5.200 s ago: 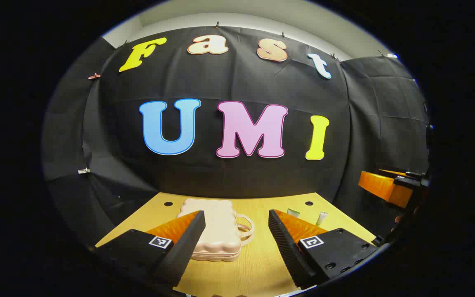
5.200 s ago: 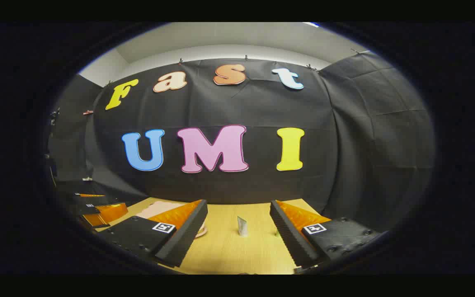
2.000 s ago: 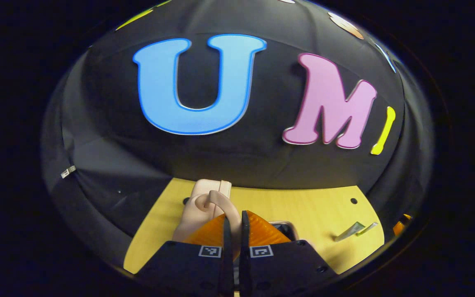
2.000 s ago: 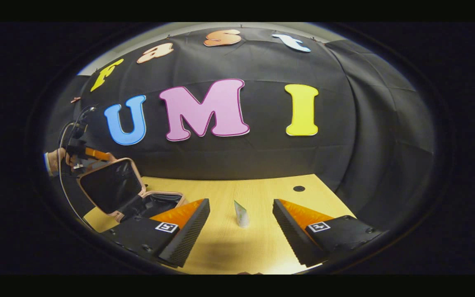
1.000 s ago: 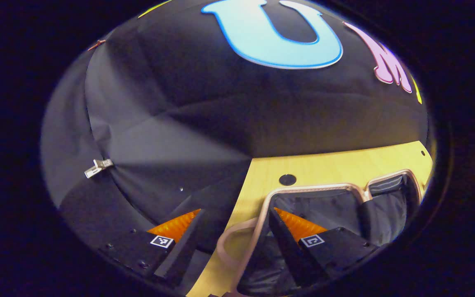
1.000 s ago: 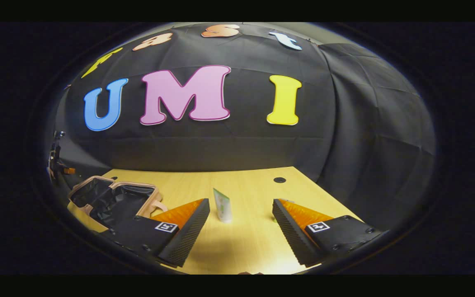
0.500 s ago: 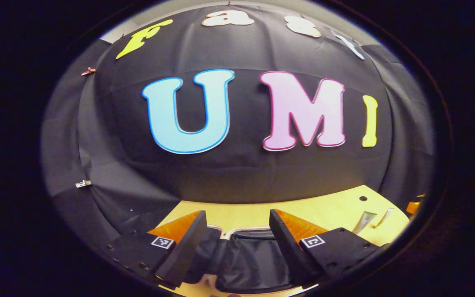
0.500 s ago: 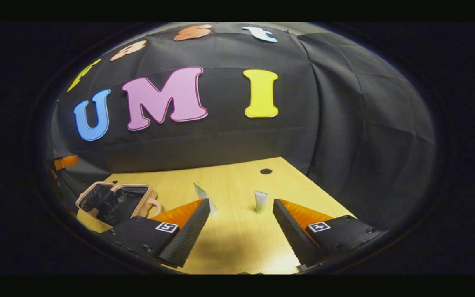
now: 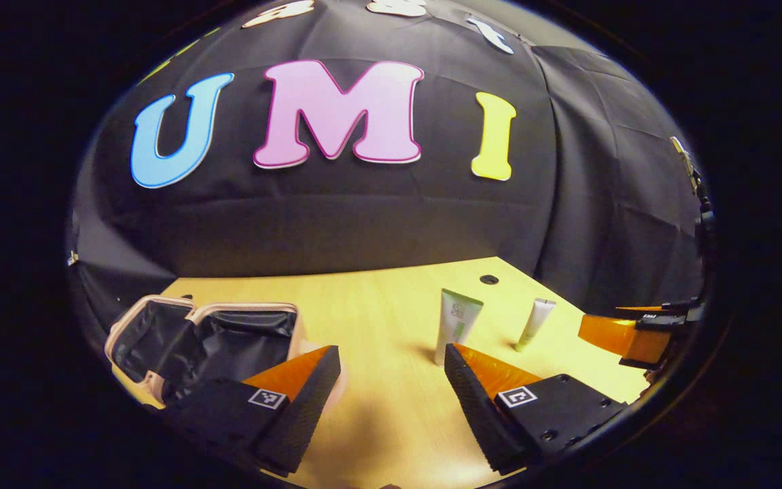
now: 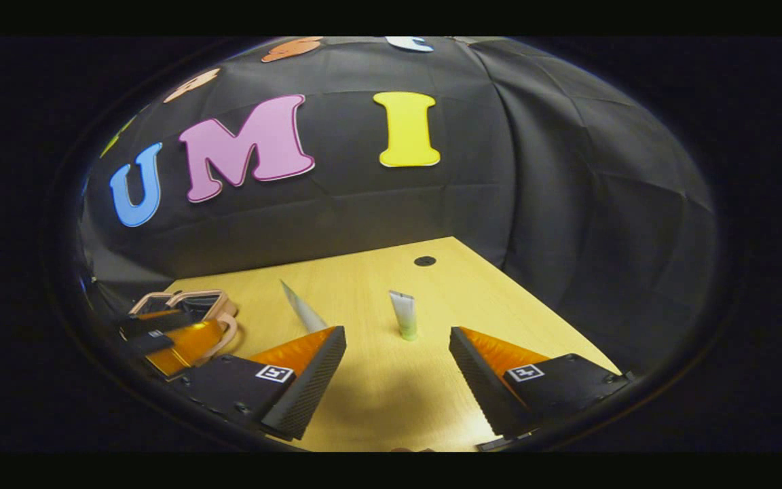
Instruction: First open the suitcase, pack the skin care products into it, and then close the suitcase.
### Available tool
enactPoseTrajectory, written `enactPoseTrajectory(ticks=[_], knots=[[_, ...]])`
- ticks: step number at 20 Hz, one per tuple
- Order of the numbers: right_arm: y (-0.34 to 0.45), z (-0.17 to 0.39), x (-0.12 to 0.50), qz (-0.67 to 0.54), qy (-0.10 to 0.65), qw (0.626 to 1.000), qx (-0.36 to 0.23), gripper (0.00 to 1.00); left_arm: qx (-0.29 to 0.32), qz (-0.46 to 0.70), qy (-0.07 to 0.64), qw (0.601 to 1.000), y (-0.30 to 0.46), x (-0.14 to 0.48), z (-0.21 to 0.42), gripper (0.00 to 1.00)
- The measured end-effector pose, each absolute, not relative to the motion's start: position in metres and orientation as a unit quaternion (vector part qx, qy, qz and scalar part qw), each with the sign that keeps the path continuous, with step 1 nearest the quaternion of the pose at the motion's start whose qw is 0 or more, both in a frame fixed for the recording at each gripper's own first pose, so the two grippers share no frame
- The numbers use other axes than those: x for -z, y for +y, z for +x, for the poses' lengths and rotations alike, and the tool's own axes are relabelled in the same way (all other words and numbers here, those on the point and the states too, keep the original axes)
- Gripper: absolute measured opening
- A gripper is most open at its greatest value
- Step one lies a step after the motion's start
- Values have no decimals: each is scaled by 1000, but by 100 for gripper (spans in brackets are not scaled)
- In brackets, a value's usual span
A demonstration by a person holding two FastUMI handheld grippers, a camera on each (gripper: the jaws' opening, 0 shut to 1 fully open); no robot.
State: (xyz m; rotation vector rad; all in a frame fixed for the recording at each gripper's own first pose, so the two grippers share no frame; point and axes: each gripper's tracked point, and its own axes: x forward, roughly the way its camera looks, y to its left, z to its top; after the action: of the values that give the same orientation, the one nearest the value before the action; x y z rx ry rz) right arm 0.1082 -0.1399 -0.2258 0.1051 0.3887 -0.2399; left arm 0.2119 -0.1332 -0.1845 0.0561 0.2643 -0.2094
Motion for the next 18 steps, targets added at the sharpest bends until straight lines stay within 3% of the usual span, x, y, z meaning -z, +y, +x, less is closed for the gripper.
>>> enactPoseTrajectory(ticks=[8, 14, 16, 17, 18], knots=[[-169, 141, 291, 43, 216, 965, 139, 97, 188, 70, 167, 965, -209, 260, 302, 98], [-174, 181, 323, 74, 232, 958, 151, 97, 193, 82, 185, 960, -237, 278, 352, 97], [-171, 192, 333, 75, 238, 957, 148, 97, 186, 88, 193, 959, -238, 284, 363, 84], [-169, 198, 336, 77, 240, 957, 147, 97, 186, 88, 198, 959, -237, 286, 363, 67], [-169, 203, 338, 77, 240, 956, 148, 97, 190, 87, 197, 958, -238, 285, 364, 59]])
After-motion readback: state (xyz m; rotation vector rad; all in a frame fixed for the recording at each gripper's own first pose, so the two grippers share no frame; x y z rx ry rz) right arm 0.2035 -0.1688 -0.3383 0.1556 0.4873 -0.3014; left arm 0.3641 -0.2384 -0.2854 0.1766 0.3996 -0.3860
